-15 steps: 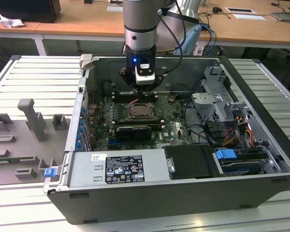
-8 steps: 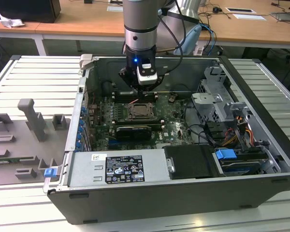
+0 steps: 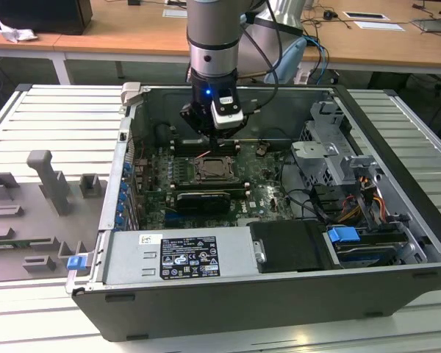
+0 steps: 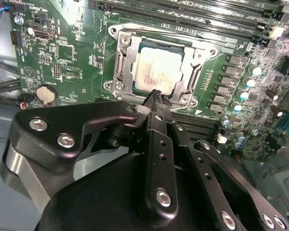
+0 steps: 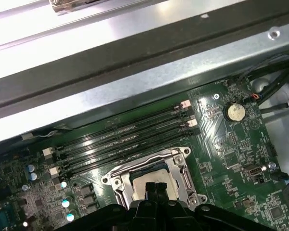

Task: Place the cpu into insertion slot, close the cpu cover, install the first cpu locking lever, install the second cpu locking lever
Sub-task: 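Install the first cpu locking lever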

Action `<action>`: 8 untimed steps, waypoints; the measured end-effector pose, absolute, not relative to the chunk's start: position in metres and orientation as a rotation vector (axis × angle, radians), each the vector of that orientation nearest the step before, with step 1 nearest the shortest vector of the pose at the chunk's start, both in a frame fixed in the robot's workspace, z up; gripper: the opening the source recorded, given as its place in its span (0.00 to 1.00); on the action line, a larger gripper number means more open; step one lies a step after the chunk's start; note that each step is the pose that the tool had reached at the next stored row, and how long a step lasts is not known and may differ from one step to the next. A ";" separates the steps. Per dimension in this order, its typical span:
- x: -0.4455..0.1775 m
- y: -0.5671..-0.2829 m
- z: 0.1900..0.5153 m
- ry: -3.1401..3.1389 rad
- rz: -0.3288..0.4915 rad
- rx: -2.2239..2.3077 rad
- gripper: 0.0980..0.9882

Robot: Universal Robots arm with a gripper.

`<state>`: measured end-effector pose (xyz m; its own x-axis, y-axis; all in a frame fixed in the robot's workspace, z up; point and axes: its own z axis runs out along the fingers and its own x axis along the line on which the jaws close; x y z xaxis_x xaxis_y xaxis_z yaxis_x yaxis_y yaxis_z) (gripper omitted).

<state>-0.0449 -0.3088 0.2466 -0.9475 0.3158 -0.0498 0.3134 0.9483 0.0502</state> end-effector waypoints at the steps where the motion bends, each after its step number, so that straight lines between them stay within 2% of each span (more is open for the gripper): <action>1: -0.045 -0.309 0.247 3.047 0.065 0.476 0.01; 8: -0.045 -0.309 0.247 3.062 0.067 0.381 0.01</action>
<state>-0.0449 -0.3088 0.2466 -0.9681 0.2457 -0.0497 0.2433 0.9687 0.0502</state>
